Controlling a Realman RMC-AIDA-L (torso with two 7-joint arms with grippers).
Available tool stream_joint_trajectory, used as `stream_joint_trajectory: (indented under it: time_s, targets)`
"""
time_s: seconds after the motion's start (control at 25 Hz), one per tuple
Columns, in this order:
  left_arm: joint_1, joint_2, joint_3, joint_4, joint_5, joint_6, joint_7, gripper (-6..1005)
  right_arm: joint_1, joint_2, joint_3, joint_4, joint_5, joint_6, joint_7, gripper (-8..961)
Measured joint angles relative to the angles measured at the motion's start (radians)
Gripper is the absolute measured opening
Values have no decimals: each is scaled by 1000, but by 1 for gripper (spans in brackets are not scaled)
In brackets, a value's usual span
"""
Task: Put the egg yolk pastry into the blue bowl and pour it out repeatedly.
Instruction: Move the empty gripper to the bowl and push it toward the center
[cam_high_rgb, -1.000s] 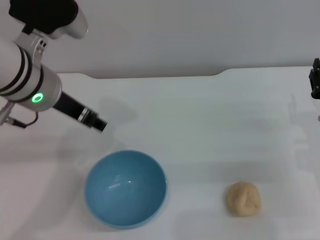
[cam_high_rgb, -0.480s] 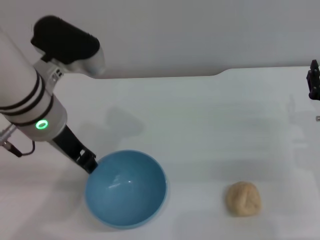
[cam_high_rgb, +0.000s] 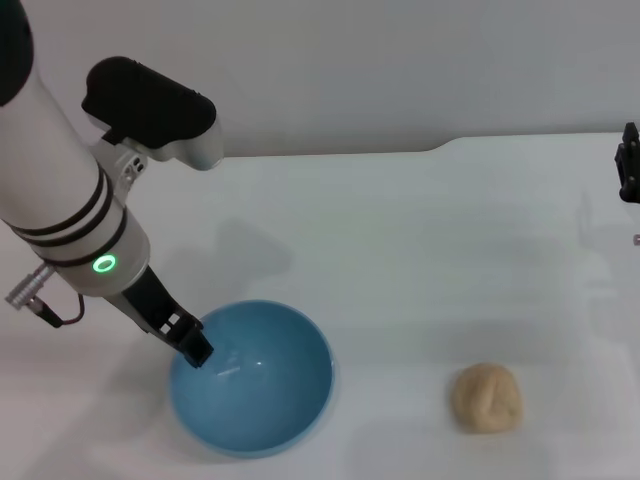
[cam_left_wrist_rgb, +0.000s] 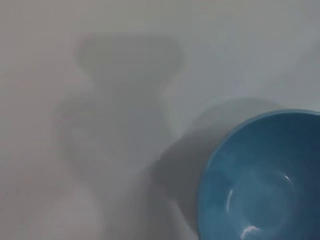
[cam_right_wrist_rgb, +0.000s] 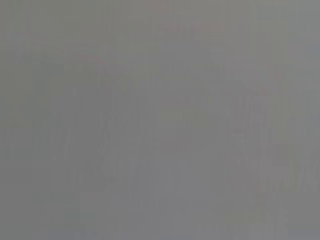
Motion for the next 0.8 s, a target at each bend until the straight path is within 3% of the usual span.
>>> stream_joint_trajectory:
  time_s: [0.36, 0.48, 0.8]
  targets:
    - [-6, 0, 14, 77, -59, 61, 0, 698, -4, 0, 0, 0, -1, 0, 0, 401]
    - [-6, 0, 14, 109, -59, 100, 0, 853, -6, 0, -1, 0, -1, 0, 0, 400]
    - [-15, 4, 6, 239, -55, 200, 9, 853, -18, 1, -8, 0, -2, -1, 0, 396]
